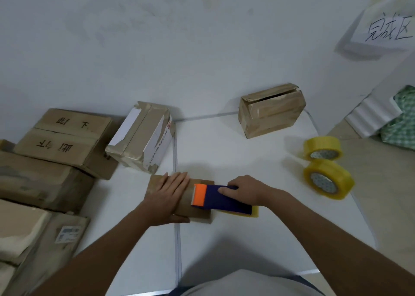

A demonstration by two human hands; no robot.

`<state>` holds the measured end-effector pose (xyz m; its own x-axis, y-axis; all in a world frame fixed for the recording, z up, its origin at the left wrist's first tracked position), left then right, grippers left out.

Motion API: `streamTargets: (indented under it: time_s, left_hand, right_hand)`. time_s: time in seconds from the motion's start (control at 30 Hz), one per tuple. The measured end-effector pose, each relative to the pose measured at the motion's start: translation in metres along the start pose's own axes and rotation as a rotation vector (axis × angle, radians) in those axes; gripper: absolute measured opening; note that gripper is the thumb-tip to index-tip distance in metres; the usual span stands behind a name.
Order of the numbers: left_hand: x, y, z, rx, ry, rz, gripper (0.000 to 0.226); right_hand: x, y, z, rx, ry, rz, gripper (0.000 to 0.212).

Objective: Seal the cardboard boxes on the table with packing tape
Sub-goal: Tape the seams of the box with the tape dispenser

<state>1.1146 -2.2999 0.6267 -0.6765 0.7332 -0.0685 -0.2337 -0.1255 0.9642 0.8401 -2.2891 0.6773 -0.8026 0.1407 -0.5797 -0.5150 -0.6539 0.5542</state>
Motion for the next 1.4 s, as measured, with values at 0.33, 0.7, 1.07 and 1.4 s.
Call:
streamTargets:
  time_s: [0.33, 0.7, 1.07, 1.4]
  left_hand:
    - [0.033, 0.000, -0.015, 0.033, 0.056, 0.102, 0.119]
    - [0.033, -0.005, -0.020, 0.076, 0.060, 0.122, 0.123]
    - [0.055, 0.021, -0.042, -0.071, 0.357, 0.368, 0.123]
    - [0.078, 0.001, -0.034, 0.166, 0.428, 0.226, 0.090]
  right_hand:
    - [0.000, -0.009, 0.003, 0.070, -0.001, -0.047, 0.058]
    - [0.066, 0.025, 0.046, 0.131, -0.135, -0.043, 0.059]
    - [0.068, 0.018, 0.049, 0.036, -0.155, -0.103, 0.037]
    - [0.051, 0.011, 0.047, 0.129, -0.142, 0.054, 0.044]
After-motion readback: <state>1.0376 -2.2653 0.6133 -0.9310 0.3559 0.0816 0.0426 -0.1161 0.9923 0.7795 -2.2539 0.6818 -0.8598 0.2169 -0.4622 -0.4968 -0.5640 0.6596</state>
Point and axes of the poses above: each hand's wrist, its own z-axis away from the middle knuckle, its own y-axis out of the back of the hand, x = y × z, the point moved 2 cm from there along -z, towards the middle knuckle, and after that the axes turned 5 degrees about -z, right-handed, at the moved point
